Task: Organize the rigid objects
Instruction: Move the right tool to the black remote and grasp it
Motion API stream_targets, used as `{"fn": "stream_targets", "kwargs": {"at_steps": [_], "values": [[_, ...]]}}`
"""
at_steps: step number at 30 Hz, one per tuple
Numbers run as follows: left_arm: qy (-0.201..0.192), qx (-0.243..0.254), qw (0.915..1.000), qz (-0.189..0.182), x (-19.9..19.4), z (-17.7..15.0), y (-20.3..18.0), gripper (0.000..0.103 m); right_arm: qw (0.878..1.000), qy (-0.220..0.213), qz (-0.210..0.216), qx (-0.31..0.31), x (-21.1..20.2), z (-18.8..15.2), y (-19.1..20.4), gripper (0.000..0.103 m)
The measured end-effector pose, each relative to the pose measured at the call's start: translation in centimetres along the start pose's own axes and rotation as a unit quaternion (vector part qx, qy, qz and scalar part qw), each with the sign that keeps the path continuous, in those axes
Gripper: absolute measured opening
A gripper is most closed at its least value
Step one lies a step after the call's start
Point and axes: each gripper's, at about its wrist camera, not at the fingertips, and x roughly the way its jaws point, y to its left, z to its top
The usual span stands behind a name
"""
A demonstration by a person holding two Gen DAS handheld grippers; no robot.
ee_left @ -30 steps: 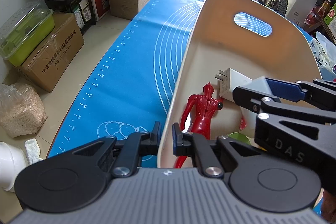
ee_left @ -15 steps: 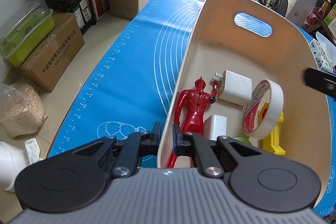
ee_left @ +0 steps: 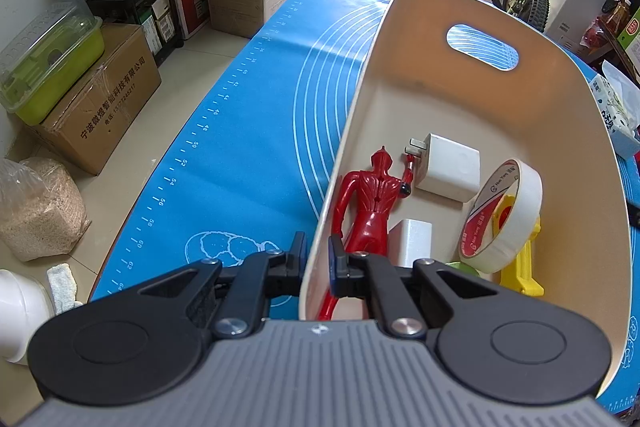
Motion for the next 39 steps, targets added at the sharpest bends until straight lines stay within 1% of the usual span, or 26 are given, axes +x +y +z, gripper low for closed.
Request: {"fn": "stream_targets", "kwargs": {"at_steps": [6, 8, 14, 15, 16, 18, 20, 25, 28, 33, 39], "values": [[0.0, -0.001, 1.0, -0.001, 0.0, 0.0, 0.0, 0.011, 0.999, 0.001, -0.039, 0.028, 2.5, -2.2, -1.7, 0.072], [0.001, -0.002, 1.0, -0.002, 0.0, 0.0, 0.0, 0.011, 0.998, -0.004, -0.051, 0.04, 3.1, -2.6, -2.3, 0.072], [0.0, -0.001, 1.0, -0.001, 0.0, 0.0, 0.1, 0.011, 0.994, 0.003, -0.085, 0.071, 5.2, -3.8, -3.8, 0.072], [0.0, -0.002, 1.0, -0.001, 0.0, 0.0, 0.1, 0.011, 0.993, 0.004, -0.089, 0.074, 5.5, -4.1, -4.0, 0.071], [0.0, -0.001, 1.0, -0.001, 0.0, 0.0, 0.1, 0.011, 0.993, -0.008, -0.09, 0.072, 5.4, -4.4, -4.0, 0.07], [0.001, -0.002, 1.0, -0.002, 0.0, 0.0, 0.1, 0.011, 0.993, -0.013, -0.098, 0.06, 5.6, -4.7, -3.7, 0.07], [0.0, -0.001, 1.0, -0.001, 0.0, 0.0, 0.1, 0.011, 0.993, -0.022, -0.102, 0.06, 5.7, -4.8, -3.6, 0.064], [0.0, 0.0, 1.0, 0.0, 0.0, 0.0, 0.0, 0.011, 0.992, -0.033, -0.107, 0.065, 5.9, -4.8, -3.6, 0.057], [0.0, 0.0, 1.0, 0.0, 0.0, 0.0, 0.1, 0.012, 0.991, -0.033, -0.112, 0.059, 6.0, -4.6, -3.4, 0.056], [0.0, 0.0, 1.0, 0.0, 0.0, 0.0, 0.1, 0.012, 0.992, -0.034, -0.104, 0.057, 5.9, -4.6, -3.5, 0.054], [0.0, -0.001, 1.0, -0.001, 0.0, 0.0, 0.1, 0.012, 0.992, -0.044, -0.106, 0.054, 4.9, -4.5, -3.8, 0.054]]}}
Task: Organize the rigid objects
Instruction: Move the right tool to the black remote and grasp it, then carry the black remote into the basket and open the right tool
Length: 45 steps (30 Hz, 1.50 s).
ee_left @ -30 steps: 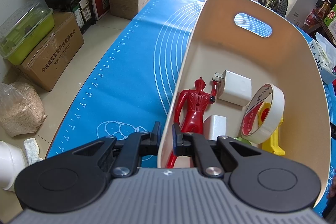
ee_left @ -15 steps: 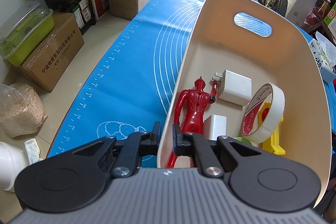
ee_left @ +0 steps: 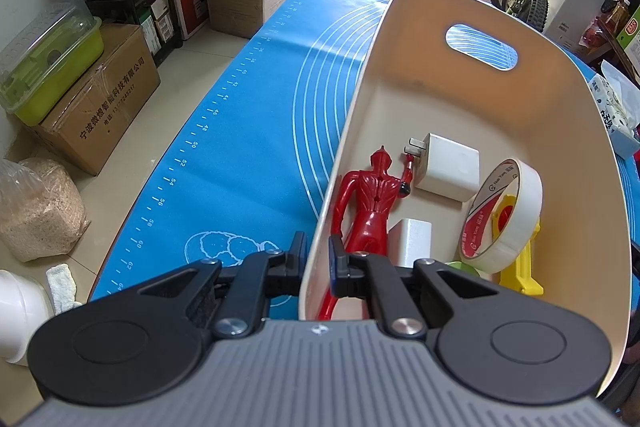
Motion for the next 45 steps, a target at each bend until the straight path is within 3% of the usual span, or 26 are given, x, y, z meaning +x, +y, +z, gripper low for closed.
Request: {"fn": "stream_targets", "kwargs": {"at_steps": [9, 25, 35, 45], "values": [[0.0, -0.001, 1.0, 0.0, 0.0, 0.0, 0.0, 0.012, 0.999, -0.031, 0.032, -0.016, -3.3, 2.3, 1.0, 0.054], [0.0, 0.0, 1.0, 0.0, 0.0, 0.0, 0.0, 0.012, 0.979, -0.079, 0.164, -0.092, -11.3, 6.9, 8.9, 0.054], [0.0, 0.001, 1.0, 0.001, -0.1, 0.1, 0.1, 0.012, 0.964, -0.041, 0.212, -0.156, -11.8, 5.1, 15.3, 0.054], [0.0, 0.002, 1.0, 0.002, -0.1, 0.1, 0.0, 0.012, 0.952, 0.035, 0.226, -0.202, -10.4, 2.5, 19.6, 0.054]]}}
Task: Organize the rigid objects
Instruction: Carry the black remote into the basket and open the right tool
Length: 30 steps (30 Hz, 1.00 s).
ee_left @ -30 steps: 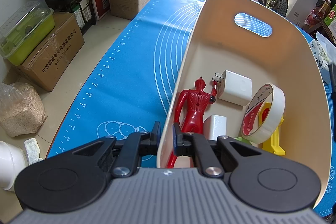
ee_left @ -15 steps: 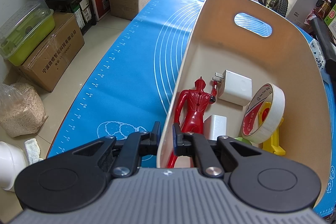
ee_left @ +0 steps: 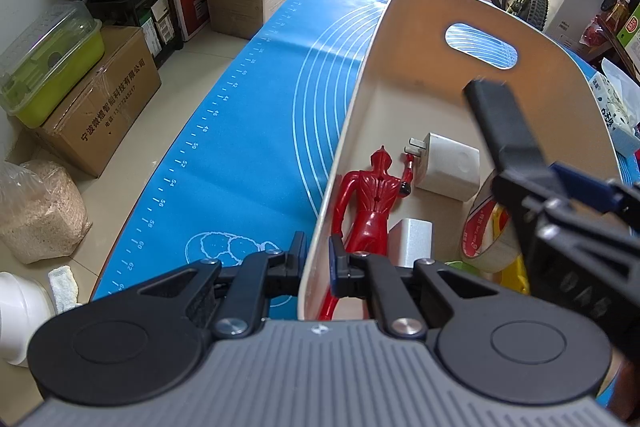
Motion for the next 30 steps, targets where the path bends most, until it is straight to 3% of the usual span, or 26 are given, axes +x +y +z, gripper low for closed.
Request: {"fn": "stream_targets", "kwargs": {"at_steps": [9, 24, 25, 26, 28, 30], "values": [[0.0, -0.002, 1.0, 0.0, 0.0, 0.0, 0.0, 0.011, 1.0, 0.008, 0.0, -0.018, 0.1, 0.4, 1.3, 0.055], [-0.009, 0.008, 0.9997, 0.022, -0.6, 0.0, -0.8, 0.017, 0.999, -0.001, 0.012, 0.033, -2.7, 0.5, -1.3, 0.074], [-0.01, 0.009, 0.9997, 0.023, -0.8, 0.1, -0.9, 0.023, 0.999, -0.003, 0.012, 0.038, -3.0, 0.5, -1.6, 0.076], [-0.012, 0.009, 0.9997, 0.021, -1.2, 0.1, -1.0, 0.039, 0.999, -0.004, 0.011, 0.044, -3.4, 0.5, -1.9, 0.078], [-0.022, 0.011, 0.9995, 0.018, -2.1, 0.1, -1.5, 0.059, 0.999, -0.005, 0.007, 0.053, -4.1, 0.3, -2.5, 0.083], [-0.034, 0.02, 0.999, 0.021, -3.1, -0.1, -2.1, 0.069, 0.998, -0.005, -0.001, 0.056, -4.9, 0.1, -3.1, 0.088]]}}
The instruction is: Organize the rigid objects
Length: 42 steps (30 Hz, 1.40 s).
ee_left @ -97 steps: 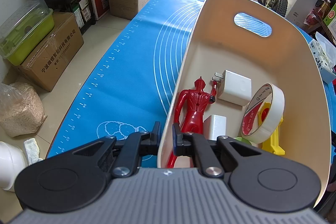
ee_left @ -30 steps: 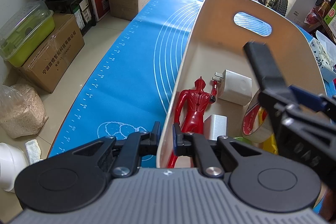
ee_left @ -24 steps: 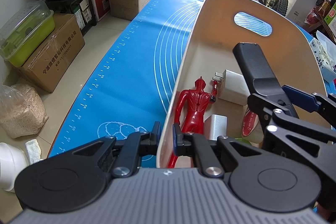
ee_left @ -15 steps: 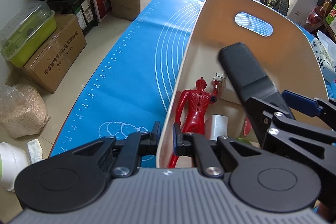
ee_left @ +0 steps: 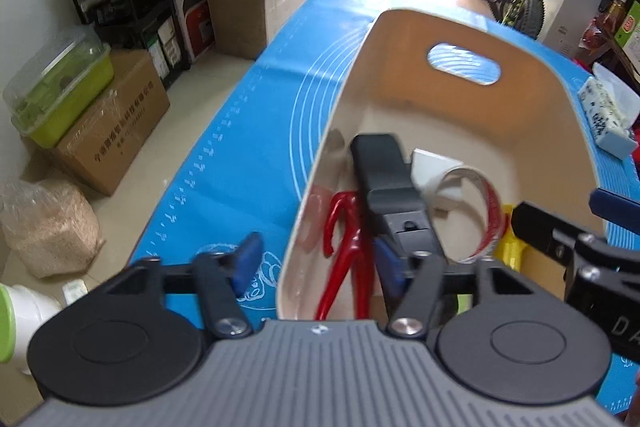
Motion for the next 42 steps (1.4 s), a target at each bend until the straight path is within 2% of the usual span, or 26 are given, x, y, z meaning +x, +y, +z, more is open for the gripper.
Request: {"fn": "stream_targets", "kwargs": {"at_steps": [2, 4, 17, 22, 30, 42], "values": [[-0.01, 0.008, 0.9999, 0.003, -0.9, -0.1, -0.6, 0.076, 1.0, -0.006, -0.009, -0.001, -1.0, -0.2, -0.6, 0.091], [-0.014, 0.011, 0.9998, 0.003, -1.6, -0.3, -1.0, 0.077, 1.0, -0.009, -0.016, 0.004, -2.0, -0.4, -1.2, 0.093], [-0.044, 0.05, 0.9977, -0.015, -7.5, -2.2, -5.1, 0.077, 0.997, -0.03, -0.058, 0.029, -10.1, -3.1, -5.3, 0.097], [-0.064, 0.074, 0.9949, -0.022, -9.9, -3.8, -7.3, 0.078, 0.995, -0.037, -0.077, 0.044, -13.1, -5.1, -7.0, 0.098], [-0.086, 0.084, 0.9923, -0.031, -12.6, -6.6, -9.0, 0.079, 0.993, -0.058, -0.097, 0.045, -17.4, -8.6, -8.3, 0.098], [-0.103, 0.123, 0.9862, -0.041, -13.9, -12.4, -10.6, 0.079, 0.989, -0.071, -0.115, 0.058, -20.7, -15.3, -8.4, 0.098]]}}
